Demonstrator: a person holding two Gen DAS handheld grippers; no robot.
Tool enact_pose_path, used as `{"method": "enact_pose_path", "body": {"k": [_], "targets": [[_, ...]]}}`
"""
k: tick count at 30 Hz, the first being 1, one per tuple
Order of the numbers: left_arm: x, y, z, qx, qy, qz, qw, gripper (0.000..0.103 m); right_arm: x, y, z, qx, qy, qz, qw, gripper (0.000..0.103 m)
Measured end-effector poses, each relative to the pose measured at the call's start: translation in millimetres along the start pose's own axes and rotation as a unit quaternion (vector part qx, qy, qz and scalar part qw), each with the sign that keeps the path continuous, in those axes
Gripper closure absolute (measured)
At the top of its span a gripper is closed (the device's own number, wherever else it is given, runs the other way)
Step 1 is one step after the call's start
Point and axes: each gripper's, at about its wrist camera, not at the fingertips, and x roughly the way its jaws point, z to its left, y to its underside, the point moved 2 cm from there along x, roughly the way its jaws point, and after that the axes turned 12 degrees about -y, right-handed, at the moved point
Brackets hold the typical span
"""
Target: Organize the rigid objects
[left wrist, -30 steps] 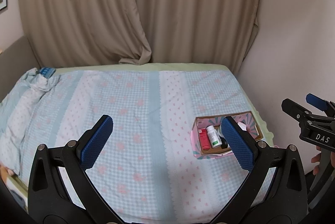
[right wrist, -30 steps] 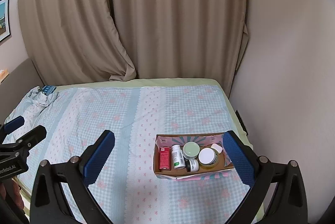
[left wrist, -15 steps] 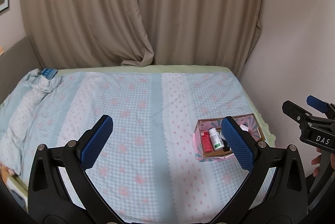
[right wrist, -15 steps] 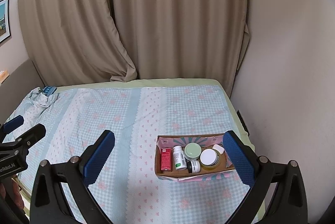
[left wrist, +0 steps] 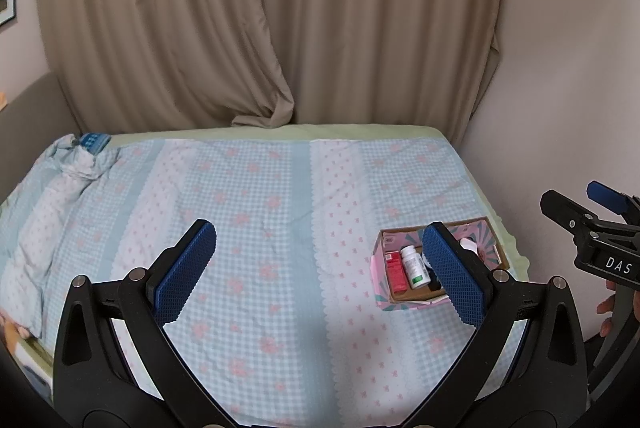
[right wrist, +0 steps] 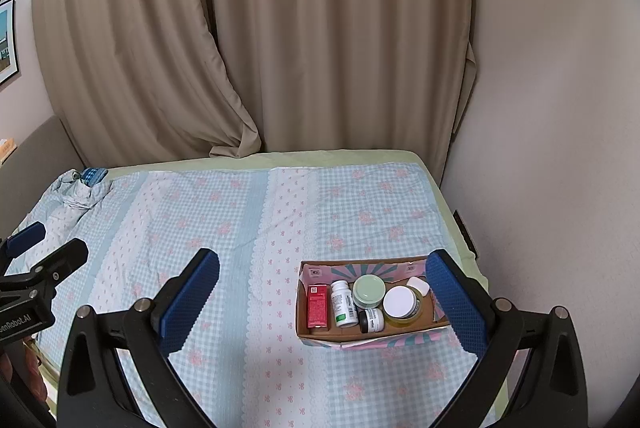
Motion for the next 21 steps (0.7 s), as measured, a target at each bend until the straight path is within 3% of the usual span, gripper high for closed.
{"method": "enact_pose_path", "body": {"k": [21], "targets": [[7.7,-0.5,3.6,0.008,-0.019,0.002,0.9998,0.000,2.1,-1.4,1.9,0.001,0.000,0.000,1.000,0.000]]}}
